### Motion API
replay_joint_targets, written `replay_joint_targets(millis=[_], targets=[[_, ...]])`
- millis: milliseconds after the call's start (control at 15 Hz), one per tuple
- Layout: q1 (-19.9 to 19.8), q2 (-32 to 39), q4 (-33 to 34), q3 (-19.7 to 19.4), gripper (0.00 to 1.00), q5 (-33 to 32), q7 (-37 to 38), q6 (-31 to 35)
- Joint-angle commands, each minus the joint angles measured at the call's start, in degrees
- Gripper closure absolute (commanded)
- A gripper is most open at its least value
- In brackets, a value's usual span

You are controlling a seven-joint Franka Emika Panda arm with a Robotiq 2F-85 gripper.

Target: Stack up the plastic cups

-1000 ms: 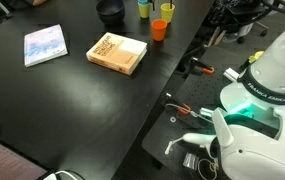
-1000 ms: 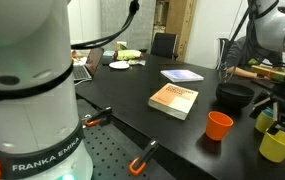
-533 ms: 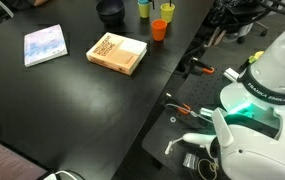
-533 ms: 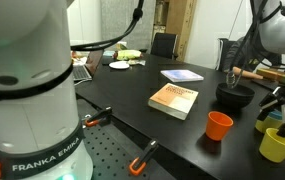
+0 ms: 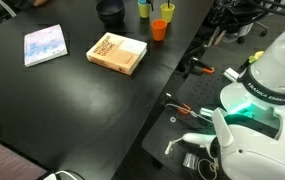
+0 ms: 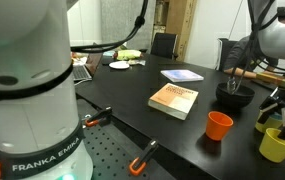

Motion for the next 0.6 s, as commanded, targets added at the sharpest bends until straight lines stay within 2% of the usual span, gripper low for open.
replay_joint_targets(millis=[0, 533], targets=[[-0.4, 1.8, 3.4, 0.4, 0.34, -0.5, -0.1, -2.3], [0.1, 1.8, 4.8, 0.5, 0.95, -1.0, -0.1, -5.7]])
